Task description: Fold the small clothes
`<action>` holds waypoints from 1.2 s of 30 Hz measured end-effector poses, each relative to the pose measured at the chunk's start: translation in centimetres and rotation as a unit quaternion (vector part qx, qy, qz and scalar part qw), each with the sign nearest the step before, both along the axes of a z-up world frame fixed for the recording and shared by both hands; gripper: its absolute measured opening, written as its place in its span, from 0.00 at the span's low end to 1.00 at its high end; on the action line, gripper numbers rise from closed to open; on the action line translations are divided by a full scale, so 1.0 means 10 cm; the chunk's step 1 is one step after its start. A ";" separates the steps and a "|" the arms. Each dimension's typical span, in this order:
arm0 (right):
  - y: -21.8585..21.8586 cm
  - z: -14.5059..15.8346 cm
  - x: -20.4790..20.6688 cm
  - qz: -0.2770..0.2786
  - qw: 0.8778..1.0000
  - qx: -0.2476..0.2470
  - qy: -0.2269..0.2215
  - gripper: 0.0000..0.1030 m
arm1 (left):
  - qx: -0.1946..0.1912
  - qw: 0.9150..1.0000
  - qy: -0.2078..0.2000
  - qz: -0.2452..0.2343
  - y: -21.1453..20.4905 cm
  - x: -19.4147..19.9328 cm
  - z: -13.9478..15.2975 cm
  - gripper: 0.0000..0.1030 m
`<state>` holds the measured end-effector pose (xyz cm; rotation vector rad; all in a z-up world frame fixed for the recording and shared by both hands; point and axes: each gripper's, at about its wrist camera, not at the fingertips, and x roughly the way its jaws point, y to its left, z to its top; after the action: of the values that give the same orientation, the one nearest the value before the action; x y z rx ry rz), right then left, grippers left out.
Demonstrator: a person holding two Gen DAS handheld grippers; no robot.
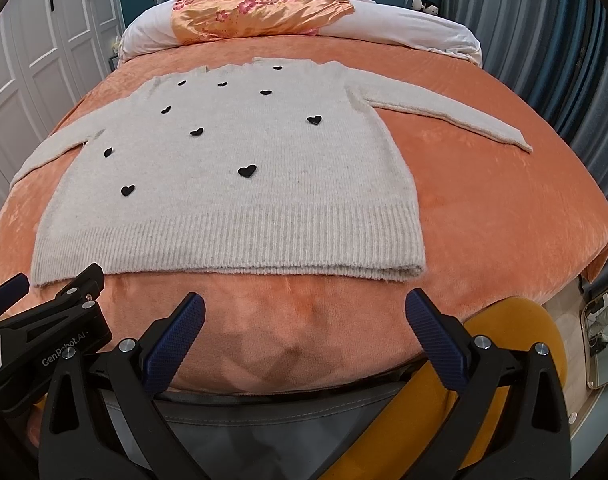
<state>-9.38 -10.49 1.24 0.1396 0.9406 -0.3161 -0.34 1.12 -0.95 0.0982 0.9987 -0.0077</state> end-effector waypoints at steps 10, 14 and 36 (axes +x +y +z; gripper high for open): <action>0.00 -0.03 0.03 0.000 1.000 0.002 0.008 0.95 | 0.003 1.000 0.004 0.002 0.05 0.00 -0.05 0.93; 0.00 -0.05 0.04 0.001 1.000 0.003 0.012 0.95 | 0.005 1.000 0.006 0.002 0.03 0.00 -0.06 0.93; -1.09 -0.14 0.42 -0.043 0.997 0.057 -0.001 0.95 | -0.054 0.998 0.005 0.019 0.26 0.43 0.02 0.95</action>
<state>-5.13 -21.39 -0.19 0.2865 0.9517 -0.3419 4.00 3.69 -0.70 -0.0204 1.0077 -0.0278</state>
